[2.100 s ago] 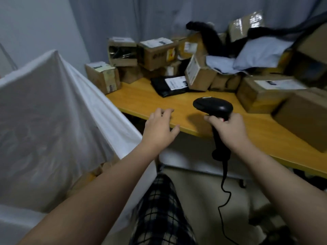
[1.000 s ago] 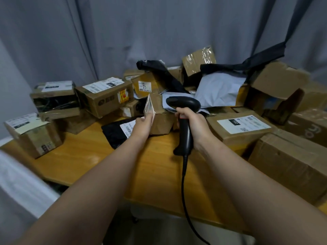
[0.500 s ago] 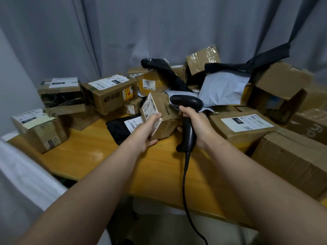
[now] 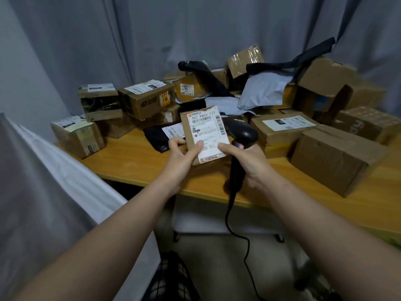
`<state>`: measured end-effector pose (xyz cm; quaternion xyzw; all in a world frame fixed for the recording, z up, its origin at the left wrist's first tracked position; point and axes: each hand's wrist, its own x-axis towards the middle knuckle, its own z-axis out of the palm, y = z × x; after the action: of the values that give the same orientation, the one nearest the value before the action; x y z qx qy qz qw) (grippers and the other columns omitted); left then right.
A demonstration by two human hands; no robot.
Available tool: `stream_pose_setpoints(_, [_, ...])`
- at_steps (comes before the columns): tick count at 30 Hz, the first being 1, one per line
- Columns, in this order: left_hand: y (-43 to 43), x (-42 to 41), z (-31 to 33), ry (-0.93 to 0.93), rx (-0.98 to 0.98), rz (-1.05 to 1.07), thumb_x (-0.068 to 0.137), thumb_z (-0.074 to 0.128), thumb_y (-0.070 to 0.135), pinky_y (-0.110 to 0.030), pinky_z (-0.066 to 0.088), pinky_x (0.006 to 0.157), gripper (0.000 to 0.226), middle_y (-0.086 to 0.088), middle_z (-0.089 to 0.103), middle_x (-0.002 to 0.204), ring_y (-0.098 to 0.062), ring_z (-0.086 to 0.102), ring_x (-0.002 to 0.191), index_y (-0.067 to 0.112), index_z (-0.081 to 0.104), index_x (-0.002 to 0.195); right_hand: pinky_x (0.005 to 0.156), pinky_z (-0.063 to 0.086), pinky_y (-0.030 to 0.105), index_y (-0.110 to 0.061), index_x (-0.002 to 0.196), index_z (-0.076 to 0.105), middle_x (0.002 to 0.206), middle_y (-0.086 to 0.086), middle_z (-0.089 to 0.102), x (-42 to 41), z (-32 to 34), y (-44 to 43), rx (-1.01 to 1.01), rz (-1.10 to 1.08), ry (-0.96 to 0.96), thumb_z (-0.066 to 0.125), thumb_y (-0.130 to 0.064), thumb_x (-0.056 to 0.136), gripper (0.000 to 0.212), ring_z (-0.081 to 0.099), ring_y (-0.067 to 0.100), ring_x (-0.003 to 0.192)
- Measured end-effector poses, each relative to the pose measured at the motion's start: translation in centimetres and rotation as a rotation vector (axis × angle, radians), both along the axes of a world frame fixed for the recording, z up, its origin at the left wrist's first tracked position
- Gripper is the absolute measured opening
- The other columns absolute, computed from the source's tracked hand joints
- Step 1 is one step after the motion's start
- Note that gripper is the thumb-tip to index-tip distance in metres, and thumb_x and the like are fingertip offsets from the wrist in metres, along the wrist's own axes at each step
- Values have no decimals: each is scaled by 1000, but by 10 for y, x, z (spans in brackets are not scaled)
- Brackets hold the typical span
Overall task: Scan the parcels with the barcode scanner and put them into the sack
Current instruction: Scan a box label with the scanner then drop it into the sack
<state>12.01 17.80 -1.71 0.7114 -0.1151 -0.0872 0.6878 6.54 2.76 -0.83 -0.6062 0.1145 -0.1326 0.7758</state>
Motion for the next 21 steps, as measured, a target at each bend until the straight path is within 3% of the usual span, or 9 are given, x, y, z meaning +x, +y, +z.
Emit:
stream_pose_setpoints(2, [4, -6, 2, 115, -76, -24, 97, 54, 29, -18, 47, 50, 24, 1, 66, 90, -2, 67, 64, 18, 33, 101, 90, 56, 43, -7, 117, 64, 104, 9, 74, -15, -4, -3, 18, 29, 55, 73, -2, 82, 37, 71, 24, 98])
stream_pose_setpoints(4, [9, -6, -1, 131, -68, -33, 94, 60, 25, -19, 48, 52, 26, -3, 69, 94, -3, 68, 64, 18, 36, 103, 90, 56, 45, -9, 110, 64, 103, 10, 74, -26, -8, -7, 17, 49, 71, 71, -2, 83, 29, 71, 25, 96])
stream_pose_setpoints(7, [16, -8, -7, -14, 51, -57, 86, 70, 21, -19, 52, 67, 62, -6, 65, 111, -10, 67, 91, 30, 30, 132, 67, 60, 32, -10, 94, 61, 79, 4, 72, -42, -8, -11, 4, -54, 53, 68, -10, 88, 9, 72, 12, 68])
stream_pose_setpoints(10, [19, -13, -15, -131, 110, -103, 85, 71, 15, -13, 52, 71, 89, 1, 57, 114, -1, 57, 100, 38, 13, 148, 48, 50, 24, -8, 85, 62, 59, 4, 57, -54, -10, -14, -268, -169, -11, 70, -19, 87, 14, 57, 10, 44])
stream_pose_setpoints(14, [17, -17, -20, -143, 57, -83, 86, 70, 12, -12, 53, 70, 92, 4, 56, 113, 2, 57, 97, 37, 10, 152, 47, 48, 29, -10, 65, 59, 46, 6, 54, -65, -23, -7, -433, -183, -100, 70, -17, 87, 25, 54, 16, 40])
stream_pose_setpoints(21, [14, -14, -19, -134, 11, -77, 86, 70, 11, -16, 56, 70, 92, 8, 57, 110, -2, 59, 99, 38, 12, 151, 53, 55, 37, -5, 72, 64, 51, 5, 61, -62, -30, 7, -538, -154, -98, 71, -26, 85, 25, 62, 21, 46])
